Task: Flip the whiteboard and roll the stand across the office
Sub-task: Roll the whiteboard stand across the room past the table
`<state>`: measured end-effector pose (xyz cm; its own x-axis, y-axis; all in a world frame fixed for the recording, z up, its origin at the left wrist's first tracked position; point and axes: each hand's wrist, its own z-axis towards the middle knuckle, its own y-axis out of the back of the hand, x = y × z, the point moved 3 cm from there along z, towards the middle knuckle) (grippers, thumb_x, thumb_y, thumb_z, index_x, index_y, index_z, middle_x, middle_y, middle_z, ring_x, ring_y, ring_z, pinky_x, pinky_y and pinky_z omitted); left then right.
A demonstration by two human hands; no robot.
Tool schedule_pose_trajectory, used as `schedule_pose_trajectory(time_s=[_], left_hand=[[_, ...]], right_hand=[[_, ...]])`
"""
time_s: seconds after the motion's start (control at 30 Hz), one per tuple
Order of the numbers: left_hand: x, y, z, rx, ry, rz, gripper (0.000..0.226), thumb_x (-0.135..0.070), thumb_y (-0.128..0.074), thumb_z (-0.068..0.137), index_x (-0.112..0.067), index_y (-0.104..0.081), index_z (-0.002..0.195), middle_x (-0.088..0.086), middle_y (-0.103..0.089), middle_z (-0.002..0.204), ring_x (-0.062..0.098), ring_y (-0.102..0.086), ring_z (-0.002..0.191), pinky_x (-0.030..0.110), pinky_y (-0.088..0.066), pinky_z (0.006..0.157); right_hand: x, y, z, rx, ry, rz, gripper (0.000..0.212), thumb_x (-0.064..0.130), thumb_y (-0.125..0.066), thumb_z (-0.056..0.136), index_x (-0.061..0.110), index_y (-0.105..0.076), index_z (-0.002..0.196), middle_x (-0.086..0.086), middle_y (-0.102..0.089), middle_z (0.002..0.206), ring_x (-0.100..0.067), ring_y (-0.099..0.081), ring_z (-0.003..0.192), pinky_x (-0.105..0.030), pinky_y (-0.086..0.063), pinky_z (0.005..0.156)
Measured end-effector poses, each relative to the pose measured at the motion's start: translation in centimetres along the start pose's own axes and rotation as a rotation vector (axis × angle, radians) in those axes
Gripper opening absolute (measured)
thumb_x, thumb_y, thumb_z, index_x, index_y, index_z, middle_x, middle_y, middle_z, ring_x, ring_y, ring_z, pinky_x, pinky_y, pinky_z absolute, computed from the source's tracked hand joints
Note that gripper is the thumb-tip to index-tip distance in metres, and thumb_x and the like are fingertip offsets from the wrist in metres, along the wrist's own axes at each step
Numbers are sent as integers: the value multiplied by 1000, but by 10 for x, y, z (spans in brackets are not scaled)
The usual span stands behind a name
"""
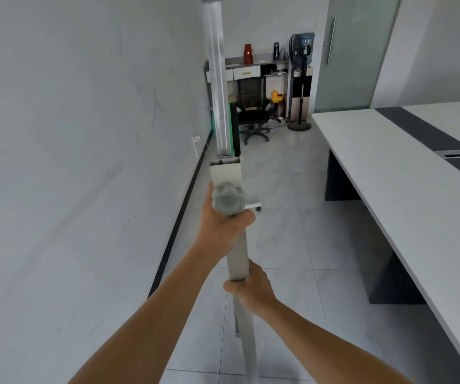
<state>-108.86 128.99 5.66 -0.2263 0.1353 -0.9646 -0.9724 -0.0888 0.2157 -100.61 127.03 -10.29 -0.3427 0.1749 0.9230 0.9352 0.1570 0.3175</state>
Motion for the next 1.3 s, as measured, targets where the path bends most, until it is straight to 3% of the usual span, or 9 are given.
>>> schedule_pose_trajectory(time_s=[0.13,0.27,0.4,0.63,1.03,1.3], left_hand=[[10,-10,83,85,-13,-31,38,6,-67,69,-2,-51,103,-7,-54,64,-4,-53,47,12,-44,45],[20,-20,167,131,-7,-70,46,0,-70,65,-13,-51,105,-15,-57,62,-4,-54,49,14,-48,47],[28,-32,244,166,-38,-64,51,1,-70,68,-14,-48,112,-8,-56,73,-6,-55,52,10,-46,48],[51,-61,393,203,-104,-36,40,4,-67,69,-7,-49,102,-8,-52,69,-3,-52,51,9,-42,47],[79,-106,645,241,13,-23,49,-12,-66,60,0,-52,106,0,-53,74,10,-52,63,8,-42,45],[97,-147,814,338,-108,-22,30,-5,-67,66,-8,-46,87,-8,-47,63,-1,-51,48,7,-37,45]], right_hand=[[14,14,76,-71,-65,39,28,20,-67,61,30,-41,64,9,-41,56,-12,-38,49,-28,-32,50],[31,30,153,-118,-90,42,27,20,-68,59,27,-42,66,8,-40,57,-13,-38,52,-31,-32,53],[42,46,227,-161,-106,42,28,20,-68,61,26,-41,65,7,-40,58,-13,-39,52,-28,-32,50],[53,77,370,-219,-84,29,25,23,-68,63,28,-43,67,8,-43,58,-12,-42,50,-26,-34,49],[98,136,613,-249,-121,43,26,25,-65,59,34,-45,73,7,-47,63,-13,-46,55,-28,-41,53],[112,180,779,-344,-121,56,26,22,-67,62,30,-42,69,8,-43,60,-12,-42,52,-26,-35,49]])
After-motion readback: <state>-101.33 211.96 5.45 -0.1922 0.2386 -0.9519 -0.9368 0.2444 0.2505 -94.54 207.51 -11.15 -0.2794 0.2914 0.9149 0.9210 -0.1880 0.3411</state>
